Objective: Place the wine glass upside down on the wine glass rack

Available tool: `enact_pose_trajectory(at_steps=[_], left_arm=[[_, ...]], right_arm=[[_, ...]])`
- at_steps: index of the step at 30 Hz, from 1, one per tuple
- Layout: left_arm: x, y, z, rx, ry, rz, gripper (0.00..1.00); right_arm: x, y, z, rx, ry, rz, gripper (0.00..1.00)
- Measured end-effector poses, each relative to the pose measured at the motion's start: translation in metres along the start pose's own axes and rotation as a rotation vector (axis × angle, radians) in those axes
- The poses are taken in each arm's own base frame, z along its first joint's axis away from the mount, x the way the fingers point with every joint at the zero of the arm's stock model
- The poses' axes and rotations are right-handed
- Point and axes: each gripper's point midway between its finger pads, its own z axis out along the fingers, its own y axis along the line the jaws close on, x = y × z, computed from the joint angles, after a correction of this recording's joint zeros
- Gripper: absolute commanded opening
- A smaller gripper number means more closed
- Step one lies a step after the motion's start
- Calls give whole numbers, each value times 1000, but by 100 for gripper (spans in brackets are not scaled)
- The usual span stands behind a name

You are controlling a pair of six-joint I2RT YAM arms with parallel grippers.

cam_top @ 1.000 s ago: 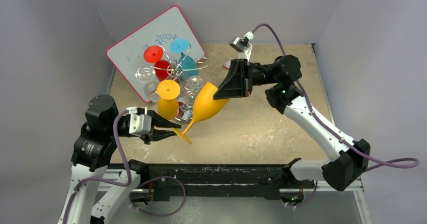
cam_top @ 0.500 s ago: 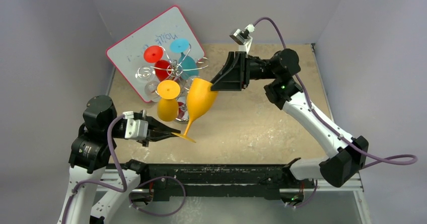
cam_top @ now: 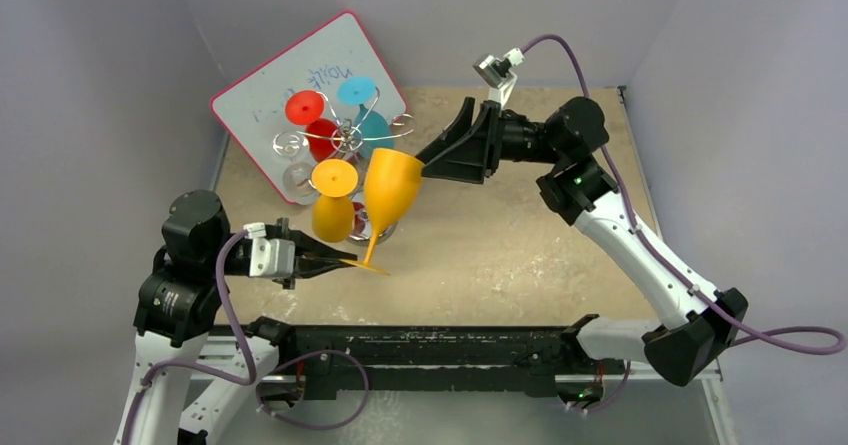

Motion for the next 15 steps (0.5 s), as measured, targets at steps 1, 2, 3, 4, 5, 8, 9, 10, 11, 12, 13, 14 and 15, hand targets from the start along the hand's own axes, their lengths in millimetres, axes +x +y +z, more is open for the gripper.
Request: enact_pose_trajectory(at_steps=[1, 2, 3, 4, 5, 8, 9, 10, 11, 12, 13, 14, 15], left_arm=[[-1, 0, 0, -4, 1, 8, 0], [-1, 1, -1, -7, 3, 11, 0], [-2, 1, -1, -10, 4, 19, 0], [-2, 1, -1, -12, 4, 24, 0], [-3, 1, -2, -15, 5, 30, 0], [-3, 2, -3, -30, 14, 40, 0], [-2, 2, -3, -35, 17, 40, 0], [-1, 4, -3, -43, 22, 39, 0], [0, 5, -4, -52, 28, 42, 0], [1, 7, -4, -64, 34, 43, 0], [1, 9, -5, -75, 39, 46, 0], [1, 11, -6, -87, 44, 49, 0], [1, 14, -6, -104, 50, 50, 0]], right_arm=[[-1, 0, 0, 3, -4, -6, 70], [-1, 0, 0, 6, -7, -11, 70], [-2, -1, 0, 10, -11, -18, 70], [-3, -2, 0, 17, -18, -24, 70], [-4, -4, 0, 24, -23, -25, 70], [-7, -8, 0, 49, -44, -38, 70], [-8, -8, 0, 57, -52, -43, 70], [-10, -8, -1, 64, -60, -51, 70], [-11, -7, -1, 68, -67, -61, 70], [-15, -5, -2, 75, -80, -76, 70], [-17, -3, -2, 80, -90, -94, 70], [-21, -1, -3, 92, -106, -115, 69], [-25, 2, -5, 103, -122, -142, 68]])
